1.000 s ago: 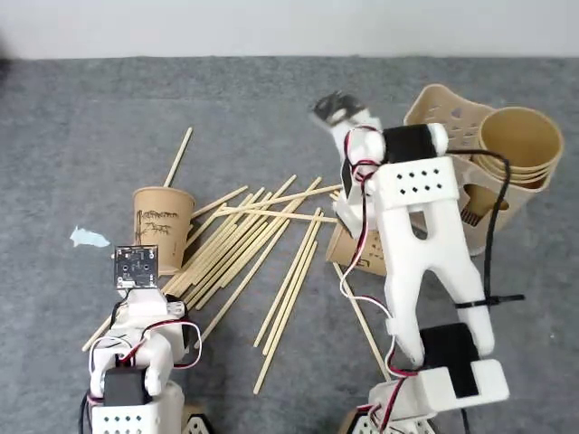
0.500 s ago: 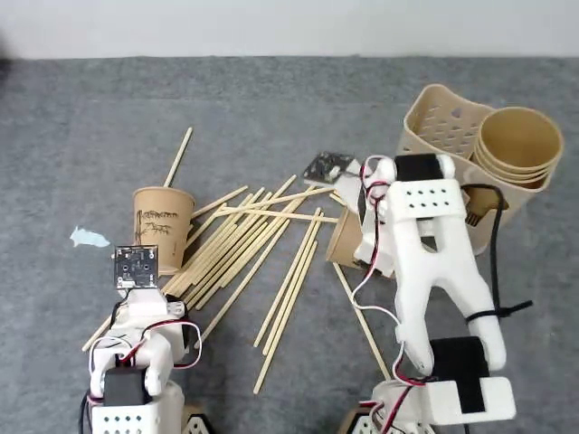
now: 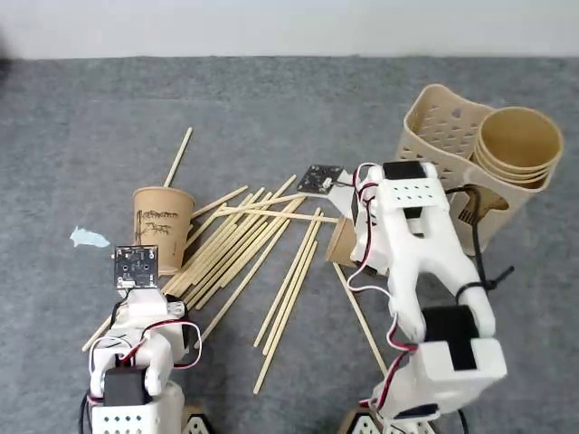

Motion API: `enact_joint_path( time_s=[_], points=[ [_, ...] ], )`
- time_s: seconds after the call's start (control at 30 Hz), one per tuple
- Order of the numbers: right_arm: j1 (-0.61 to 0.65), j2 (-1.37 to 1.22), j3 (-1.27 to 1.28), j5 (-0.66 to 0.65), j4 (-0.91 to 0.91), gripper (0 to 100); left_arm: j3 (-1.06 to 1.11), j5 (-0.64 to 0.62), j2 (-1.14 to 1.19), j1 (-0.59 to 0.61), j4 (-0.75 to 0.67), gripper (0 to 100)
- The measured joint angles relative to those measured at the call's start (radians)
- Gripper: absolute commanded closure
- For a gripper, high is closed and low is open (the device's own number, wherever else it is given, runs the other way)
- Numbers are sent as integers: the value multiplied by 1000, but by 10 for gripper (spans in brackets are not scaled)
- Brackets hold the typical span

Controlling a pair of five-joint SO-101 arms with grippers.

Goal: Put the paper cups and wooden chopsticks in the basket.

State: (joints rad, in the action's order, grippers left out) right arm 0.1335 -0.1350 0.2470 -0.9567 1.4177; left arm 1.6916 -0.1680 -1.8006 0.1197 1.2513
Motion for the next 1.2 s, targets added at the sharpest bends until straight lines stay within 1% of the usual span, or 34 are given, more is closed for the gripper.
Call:
enact_joint_path(
  time_s=[0.13, 0.2, 0.37, 0.43, 0.73, 0.9, 1.03, 1.2],
  points=[
    [2, -66, 0, 0, -28, 601, 0, 0, 0, 0, 0, 986],
    [-2, -91, -3, 0, -43, 616, 0, 0, 0, 0, 0, 986],
    [-5, -115, -20, 0, -44, 749, 0, 0, 0, 0, 0, 986],
    [-5, -115, -21, -3, -44, 786, 0, 0, 0, 0, 0, 986],
    [-3, -74, -5, -3, -41, 790, 0, 0, 0, 0, 0, 986],
    [26, 44, 2, -3, 54, 791, 0, 0, 0, 0, 0, 986],
    [57, 219, 2, -3, 120, 793, 0, 0, 0, 0, 0, 986],
    [55, 454, 2, -3, 133, 793, 0, 0, 0, 0, 0, 986]
  ],
)
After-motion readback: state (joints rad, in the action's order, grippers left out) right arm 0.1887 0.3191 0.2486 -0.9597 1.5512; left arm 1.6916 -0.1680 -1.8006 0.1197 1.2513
